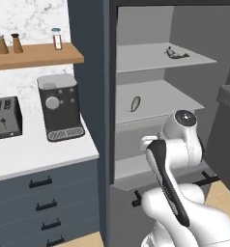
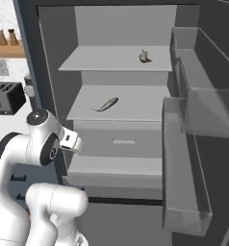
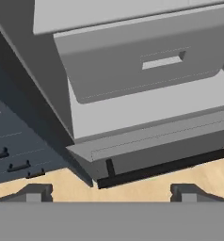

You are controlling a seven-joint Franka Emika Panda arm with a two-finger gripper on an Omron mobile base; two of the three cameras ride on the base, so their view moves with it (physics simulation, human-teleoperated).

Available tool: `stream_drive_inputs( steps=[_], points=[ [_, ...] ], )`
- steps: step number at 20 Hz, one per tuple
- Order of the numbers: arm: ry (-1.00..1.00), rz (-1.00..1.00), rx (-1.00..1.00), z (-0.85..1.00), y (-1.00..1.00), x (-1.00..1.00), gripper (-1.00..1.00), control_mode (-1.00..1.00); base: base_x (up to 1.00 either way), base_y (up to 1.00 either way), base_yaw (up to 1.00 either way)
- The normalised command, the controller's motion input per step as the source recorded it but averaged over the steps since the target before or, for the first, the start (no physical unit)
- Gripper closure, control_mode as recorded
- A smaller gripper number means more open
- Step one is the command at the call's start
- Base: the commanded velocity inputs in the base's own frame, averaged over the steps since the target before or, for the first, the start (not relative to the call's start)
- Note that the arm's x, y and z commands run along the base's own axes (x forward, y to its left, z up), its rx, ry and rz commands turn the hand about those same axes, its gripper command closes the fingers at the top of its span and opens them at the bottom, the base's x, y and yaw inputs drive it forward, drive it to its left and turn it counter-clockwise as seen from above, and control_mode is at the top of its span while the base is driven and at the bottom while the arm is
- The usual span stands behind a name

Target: Place one cucumber and one fish in each tupperware on the nearby counter, to pack two identical lunches.

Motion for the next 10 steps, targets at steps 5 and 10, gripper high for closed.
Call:
stream_drive_inputs(
  steps=[5,10],
  points=[
    [0.00,0.00,0.00,0.00,0.00,0.00,-1.00,1.00,0.60,-0.35,0.15],
    [0.00,0.00,0.00,0.00,0.00,0.00,-1.00,1.00,0.51,-0.36,0.19]
  ],
)
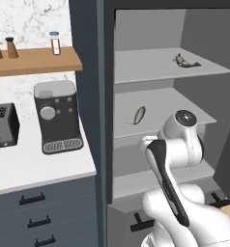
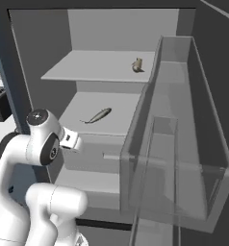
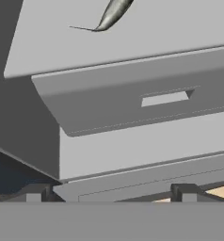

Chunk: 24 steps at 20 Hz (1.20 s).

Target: Place one cucumber and one fish in each tupperware on the nearby counter, to pack two identical lunches.

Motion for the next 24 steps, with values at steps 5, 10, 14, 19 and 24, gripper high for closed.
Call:
stream_drive_inputs(
  steps=[5,10,14,19,24],
  points=[
    [0.00,0.00,0.00,0.00,0.00,0.15,-1.00,-1.00,0.08,-0.06,0.04],
    [-0.05,-0.09,0.00,0.00,0.00,0.88,-1.00,-1.00,0.00,0.00,0.00],
    [-0.06,-0.16,0.00,0.00,0.00,0.89,-1.00,-1.00,0.00,0.00,0.00],
    [0.02,-0.16,0.01,0.08,-0.21,0.62,-1.00,-1.00,0.00,0.00,0.00],
    [0.06,0.00,0.02,0.00,-0.08,0.56,-1.00,-1.00,0.00,0.00,0.00]
  ],
)
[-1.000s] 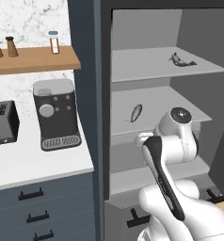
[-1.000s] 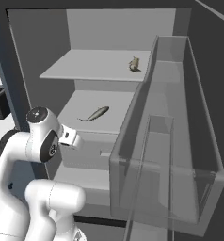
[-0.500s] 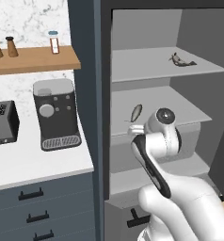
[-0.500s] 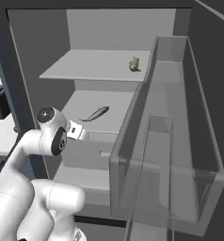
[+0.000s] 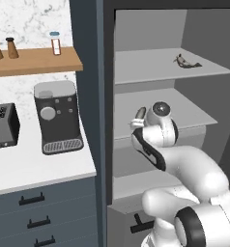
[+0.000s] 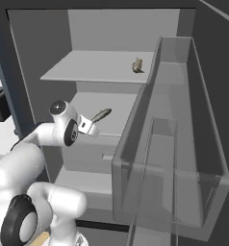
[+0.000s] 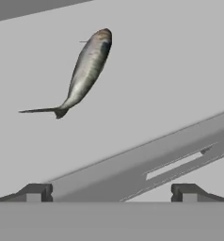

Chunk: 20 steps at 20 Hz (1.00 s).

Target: Place one cucumber and one fish in each tupperware on the nearby counter, to pack two identical lunches.

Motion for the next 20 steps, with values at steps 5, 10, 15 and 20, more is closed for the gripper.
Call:
stream_drive_inputs(
  steps=[5,10,15,20],
  points=[
    [-0.01,0.00,0.00,0.00,0.00,0.30,-1.00,-1.00,0.00,0.00,0.00],
    [0.00,0.00,0.00,0.00,0.00,0.30,-1.00,-1.00,0.00,0.00,0.00],
    [0.00,0.00,0.00,0.05,0.00,0.35,-1.00,-1.00,0.00,0.00,0.00],
    [0.00,0.00,0.00,0.04,0.00,0.39,-1.00,-1.00,0.00,0.00,0.00]
  ],
)
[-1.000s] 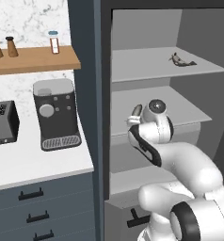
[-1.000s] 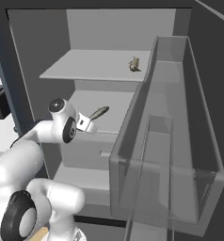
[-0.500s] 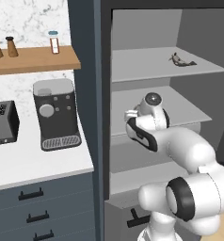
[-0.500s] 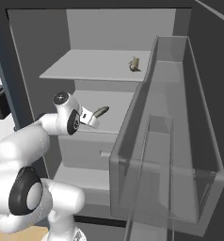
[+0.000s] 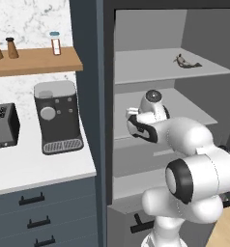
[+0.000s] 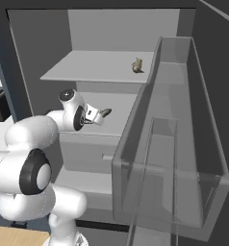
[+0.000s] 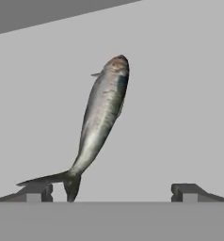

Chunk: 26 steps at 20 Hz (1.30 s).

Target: Place one cucumber and one fish in each tupperware on the nearby counter, to pack two identical lunches.

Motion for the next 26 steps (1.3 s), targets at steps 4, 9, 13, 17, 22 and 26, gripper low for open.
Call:
stream_drive_inputs(
  steps=[4,9,13,17,22,26],
  points=[
    [0.00,0.00,0.00,-0.01,0.00,0.47,-1.00,-1.00,0.00,0.00,0.00],
    [0.00,0.00,0.00,-0.21,0.00,0.39,-1.00,-1.00,0.00,0.00,0.00],
    [0.01,0.00,0.00,-0.36,0.00,0.25,-1.00,-1.00,0.00,0.00,0.00],
    [0.02,0.00,0.00,-0.34,0.00,0.23,-1.00,-1.00,0.00,0.00,0.00],
    [0.04,0.00,0.00,-0.24,0.00,0.19,-1.00,-1.00,0.00,0.00,0.00],
    [0.03,0.00,0.00,-0.10,0.00,0.30,-1.00,-1.00,0.00,0.00,0.00]
  ],
)
